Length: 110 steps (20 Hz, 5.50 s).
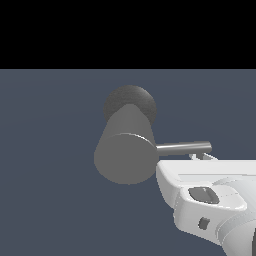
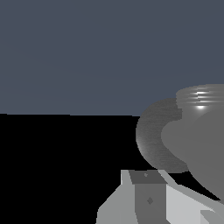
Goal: Turn on the faucet by rotating a designated handle.
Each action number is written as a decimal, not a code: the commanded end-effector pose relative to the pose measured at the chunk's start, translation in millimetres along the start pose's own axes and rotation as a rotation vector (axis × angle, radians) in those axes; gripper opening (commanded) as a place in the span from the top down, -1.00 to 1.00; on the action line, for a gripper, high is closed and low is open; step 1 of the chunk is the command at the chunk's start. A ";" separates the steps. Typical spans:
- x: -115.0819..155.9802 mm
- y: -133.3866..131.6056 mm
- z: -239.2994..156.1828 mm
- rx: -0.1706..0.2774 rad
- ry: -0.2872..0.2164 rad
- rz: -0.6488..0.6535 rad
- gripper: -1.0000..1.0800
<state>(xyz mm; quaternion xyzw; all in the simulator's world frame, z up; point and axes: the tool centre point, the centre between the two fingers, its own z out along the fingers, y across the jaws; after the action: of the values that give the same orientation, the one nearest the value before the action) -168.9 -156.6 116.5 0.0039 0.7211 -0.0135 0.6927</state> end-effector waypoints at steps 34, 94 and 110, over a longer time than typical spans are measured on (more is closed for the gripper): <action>-81.2 12.2 -2.2 0.013 -0.036 -0.001 1.00; -140.1 92.2 -8.3 0.015 0.010 0.003 1.00; -97.9 98.7 -16.1 0.001 0.173 -0.041 1.00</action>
<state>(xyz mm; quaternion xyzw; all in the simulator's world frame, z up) -173.5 -63.9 235.3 -0.0085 0.7634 -0.0304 0.6451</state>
